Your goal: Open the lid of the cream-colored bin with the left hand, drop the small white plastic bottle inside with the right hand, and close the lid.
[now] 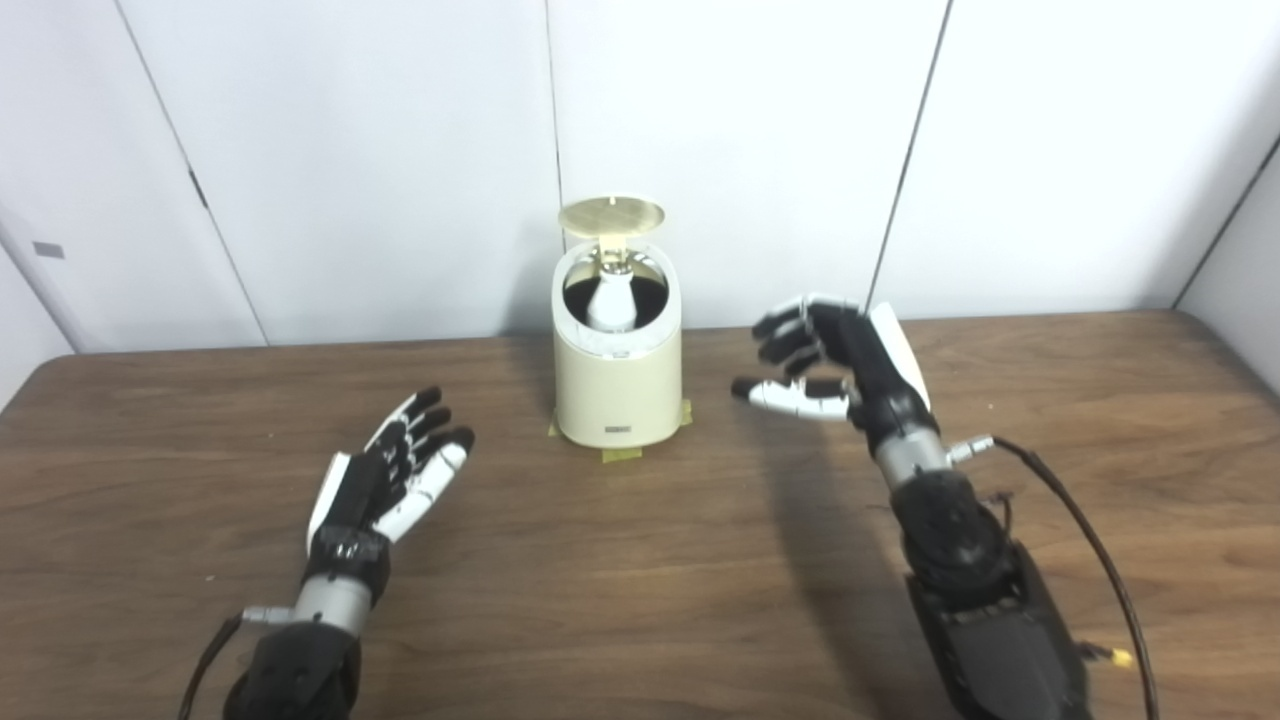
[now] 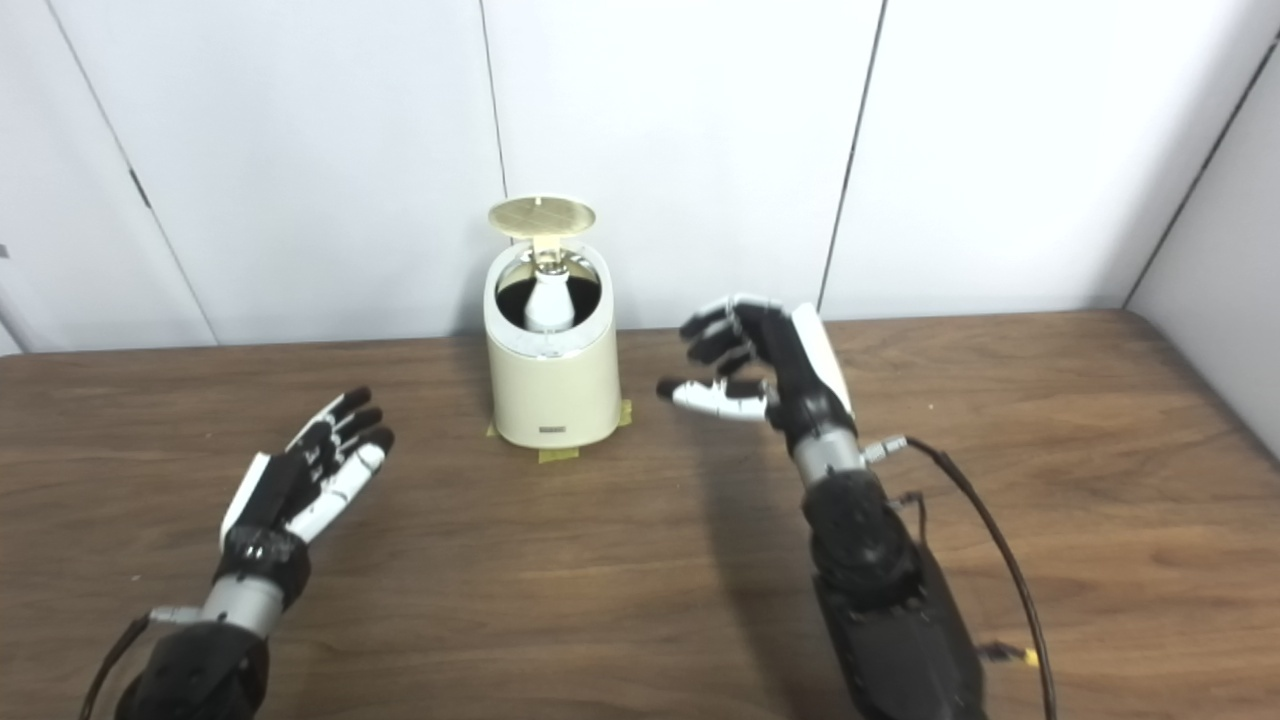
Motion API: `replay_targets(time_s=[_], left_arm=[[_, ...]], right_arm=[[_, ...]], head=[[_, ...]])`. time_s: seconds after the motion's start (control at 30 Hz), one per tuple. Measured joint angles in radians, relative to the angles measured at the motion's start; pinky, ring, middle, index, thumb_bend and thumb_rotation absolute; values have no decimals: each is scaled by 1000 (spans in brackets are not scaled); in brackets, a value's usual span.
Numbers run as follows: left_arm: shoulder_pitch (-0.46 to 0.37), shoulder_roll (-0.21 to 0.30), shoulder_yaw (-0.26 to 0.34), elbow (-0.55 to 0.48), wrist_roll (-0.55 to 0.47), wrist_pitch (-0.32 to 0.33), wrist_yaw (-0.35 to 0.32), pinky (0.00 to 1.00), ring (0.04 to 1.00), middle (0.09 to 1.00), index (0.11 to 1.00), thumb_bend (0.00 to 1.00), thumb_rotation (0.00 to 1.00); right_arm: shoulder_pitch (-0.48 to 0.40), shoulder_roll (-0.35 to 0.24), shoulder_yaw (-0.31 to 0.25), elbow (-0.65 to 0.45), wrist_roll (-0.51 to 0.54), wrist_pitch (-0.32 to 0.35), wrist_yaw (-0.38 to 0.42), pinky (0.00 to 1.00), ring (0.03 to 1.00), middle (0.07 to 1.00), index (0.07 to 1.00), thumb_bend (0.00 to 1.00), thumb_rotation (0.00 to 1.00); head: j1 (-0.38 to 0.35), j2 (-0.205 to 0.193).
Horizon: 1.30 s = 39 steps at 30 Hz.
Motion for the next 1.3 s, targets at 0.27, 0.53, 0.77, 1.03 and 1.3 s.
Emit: replay_targets(time_s=[0.27, 0.53, 0.77, 1.03, 1.3], left_arm=[[-42, 6, -5, 20, -8, 10, -8, 843, 885, 921, 976, 484, 614], [-113, 14, -5, 62, -7, 8, -8, 864, 892, 922, 963, 481, 616], [-206, 30, -5, 86, -5, 12, -6, 899, 910, 921, 945, 503, 662], [-366, 52, -24, 172, 9, 32, -8, 905, 915, 910, 922, 556, 731], [-520, 140, -134, 287, 123, -4, -40, 841, 890, 878, 866, 541, 779]], right_arm=[[150, 69, -72, -48, 208, -9, 40, 852, 944, 967, 931, 677, 813], [218, 130, -139, 6, 287, -161, -6, 948, 1000, 1000, 967, 685, 840], [250, 157, -165, 75, 334, -339, -17, 933, 963, 978, 963, 656, 825], [245, 163, -167, 88, 327, -455, -32, 893, 930, 940, 943, 625, 847], [245, 150, -154, 97, 320, -465, -27, 854, 897, 902, 905, 672, 804]], head=[[3, 2], [18, -3], [43, -8], [78, -12], [84, -15]])
